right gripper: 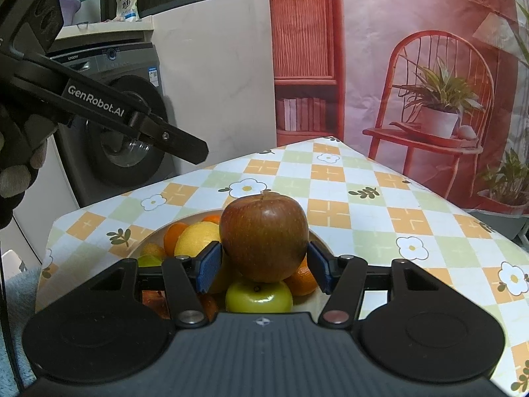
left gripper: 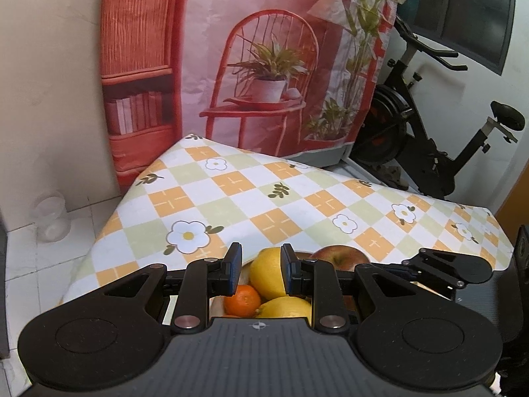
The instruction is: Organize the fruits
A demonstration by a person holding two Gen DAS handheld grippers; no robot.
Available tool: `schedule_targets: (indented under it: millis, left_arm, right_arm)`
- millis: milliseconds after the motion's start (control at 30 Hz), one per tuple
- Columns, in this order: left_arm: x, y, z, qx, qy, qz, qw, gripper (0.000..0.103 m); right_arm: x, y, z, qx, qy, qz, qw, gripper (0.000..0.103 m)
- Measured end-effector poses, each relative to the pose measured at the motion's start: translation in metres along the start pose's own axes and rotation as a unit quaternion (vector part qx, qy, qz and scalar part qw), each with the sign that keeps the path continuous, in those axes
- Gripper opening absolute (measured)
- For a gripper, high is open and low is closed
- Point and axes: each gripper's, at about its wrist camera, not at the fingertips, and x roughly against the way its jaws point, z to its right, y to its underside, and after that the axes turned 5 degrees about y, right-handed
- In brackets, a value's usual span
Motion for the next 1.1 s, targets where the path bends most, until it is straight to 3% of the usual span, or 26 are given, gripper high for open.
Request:
schedule_targets:
  millis: [433, 500, 567, 700, 767, 933, 1100]
  left_arm:
    - [0.007, 0.001, -0.003, 0.002, -0.021, 0.005, 0.9998, 0.028]
    - [0.009, 0.001, -0.001, -0.001, -0.028, 0.007, 0.9996, 0.034]
    - [0.013, 0.002, 0.002, -0.004, -0.034, 0.011, 0.9993, 0.048]
    - [0.022, 0.003, 0.006, -0.01, -0.041, 0.021, 0.9989, 0.056]
    - [0.028, 0.002, 0.007, -0.008, -0.043, 0.028, 0.9986, 0.068]
    - [0.039, 0.003, 0.019, -0.019, -0.064, 0.041, 0.9969, 0.086]
    - [0.048, 0.005, 0.031, -0.031, -0.088, 0.044, 0.9947, 0.088]
  right_arm:
    - [0.003, 0.001, 0.001, 0.002, 0.005, 0.001, 1.0, 0.063]
    - [0.006, 0.0, 0.001, 0.003, 0.006, 0.002, 1.0, 0.066]
    - [0.009, 0.0, 0.0, 0.004, 0.007, 0.006, 1.0, 0.069]
    - [0.018, -0.001, -0.001, 0.001, 0.015, 0.013, 1.0, 0.076]
    - [0.023, -0.001, -0.001, -0.003, 0.019, 0.015, 1.0, 0.079]
    - [0.041, -0.004, 0.001, -0.023, 0.034, 0.03, 0.999, 0.093]
    - [0.067, -0.002, 0.005, -0.065, 0.054, 0.057, 0.995, 0.102]
